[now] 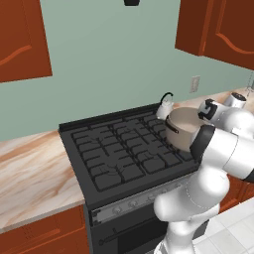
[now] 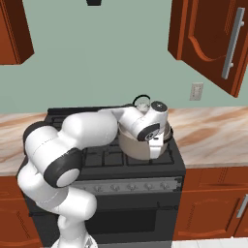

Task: Pick the kettle from the cabinet and place it on a stove burner. Then pick the pot from the counter and place it on another stove burner. Finally, turn both burners on.

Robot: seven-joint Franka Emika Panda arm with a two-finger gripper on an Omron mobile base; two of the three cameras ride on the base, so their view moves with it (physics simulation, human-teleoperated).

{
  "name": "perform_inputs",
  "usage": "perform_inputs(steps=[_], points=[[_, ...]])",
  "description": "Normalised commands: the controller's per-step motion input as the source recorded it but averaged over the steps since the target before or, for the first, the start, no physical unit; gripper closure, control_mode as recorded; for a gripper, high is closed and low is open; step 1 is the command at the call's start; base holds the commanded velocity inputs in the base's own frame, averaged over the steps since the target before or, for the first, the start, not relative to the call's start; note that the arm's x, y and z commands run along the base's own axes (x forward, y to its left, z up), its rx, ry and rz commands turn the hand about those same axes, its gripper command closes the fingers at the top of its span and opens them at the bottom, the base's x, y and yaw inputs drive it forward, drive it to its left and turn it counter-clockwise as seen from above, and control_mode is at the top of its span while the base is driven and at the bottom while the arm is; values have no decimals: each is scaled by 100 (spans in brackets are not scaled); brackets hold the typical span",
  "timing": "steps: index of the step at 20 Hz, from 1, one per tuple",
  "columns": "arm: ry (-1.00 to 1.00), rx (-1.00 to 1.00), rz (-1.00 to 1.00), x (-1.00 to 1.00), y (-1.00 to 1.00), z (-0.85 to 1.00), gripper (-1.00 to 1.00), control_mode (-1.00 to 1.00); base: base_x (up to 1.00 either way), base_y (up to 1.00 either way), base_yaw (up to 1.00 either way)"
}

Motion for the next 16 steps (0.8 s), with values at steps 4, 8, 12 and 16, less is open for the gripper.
perform_inputs(steps=[4, 8, 12, 16], points=[[0, 0, -1, 0, 0, -2, -100, -100, 0, 0, 0], [-1, 0, -1, 0, 0, -2, -100, -100, 0, 0, 0], [0, 0, -1, 0, 0, -4, -100, -100, 0, 0, 0], [-3, 0, -1, 0, 0, -1, -100, -100, 0, 0, 0]])
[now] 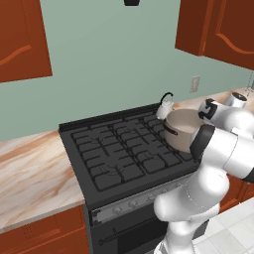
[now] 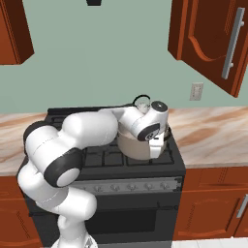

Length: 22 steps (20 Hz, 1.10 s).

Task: Pick the kettle from the cabinet and place it on a stove burner. Then pick the pot from the counter and place it on another stove burner. Finally, turn both burners on.

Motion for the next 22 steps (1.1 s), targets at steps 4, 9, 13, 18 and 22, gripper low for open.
perform_inputs(steps=[4, 9, 13, 18, 22], points=[[-7, 0, -1, -13, 0, 12, -100, -100, 0, 0, 0], [-7, 0, 0, -24, 0, 31, -100, -100, 0, 0, 0], [-6, 0, 0, -31, 0, 26, -100, -100, 0, 0, 0], [-5, 0, 0, -40, 2, 21, -100, -100, 0, 0, 0], [-3, 0, 0, -50, 4, 17, -100, -100, 0, 0, 0]])
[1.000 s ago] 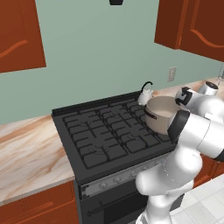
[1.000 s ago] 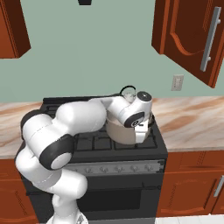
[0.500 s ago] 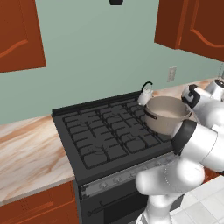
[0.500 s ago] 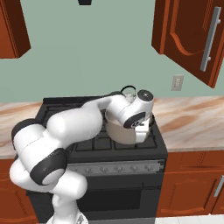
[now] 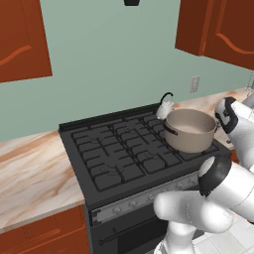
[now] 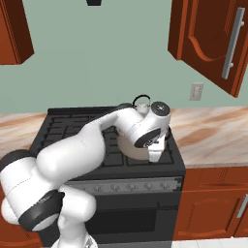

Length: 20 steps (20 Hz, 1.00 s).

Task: Pick the kettle from the cabinet and place it on a stove burner. Then pick the pot from the counter and place it on another stove burner. Finally, turn both burners on.

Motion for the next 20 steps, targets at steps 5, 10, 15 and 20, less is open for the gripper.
perform_inputs(steps=[5, 10, 15, 20], points=[[-2, 0, 0, -50, 4, 14, -100, -100, 0, 0, 0], [-2, 1, 0, -52, 1, 5, -100, -100, 0, 0, 0], [-3, 4, 0, -58, 0, 2, -100, -100, 0, 0, 0], [0, 5, 0, -50, -3, 0, -100, -100, 0, 0, 0]])
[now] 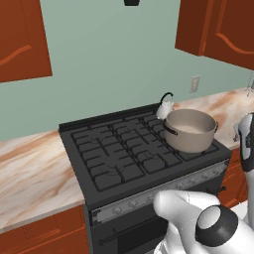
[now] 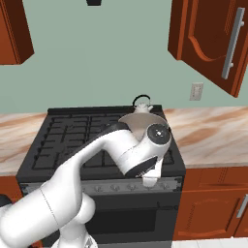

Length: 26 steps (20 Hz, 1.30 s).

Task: Pick the kettle from the cabinet and place it on a stove burner. Then pick the pot from the counter and place it on another stove burner. Finally, turn both burners on.

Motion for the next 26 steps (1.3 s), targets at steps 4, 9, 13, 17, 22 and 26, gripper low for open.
perform_inputs(steps=[4, 9, 13, 17, 22, 26], points=[[0, 9, 0, -34, 0, -5, -100, -100, 0, 0, 0], [1, 11, 0, -27, -2, -6, -100, -100, 0, 0, 0], [0, 11, 0, -17, -1, -10, -100, -100, 0, 0, 0], [0, 14, -1, -1, 0, -18, -100, -100, 0, 0, 0], [0, 17, -2, -1, 0, -26, -100, -100, 0, 0, 0], [-2, 18, -4, -1, 0, -28, -100, -100, 0, 0, 0]])
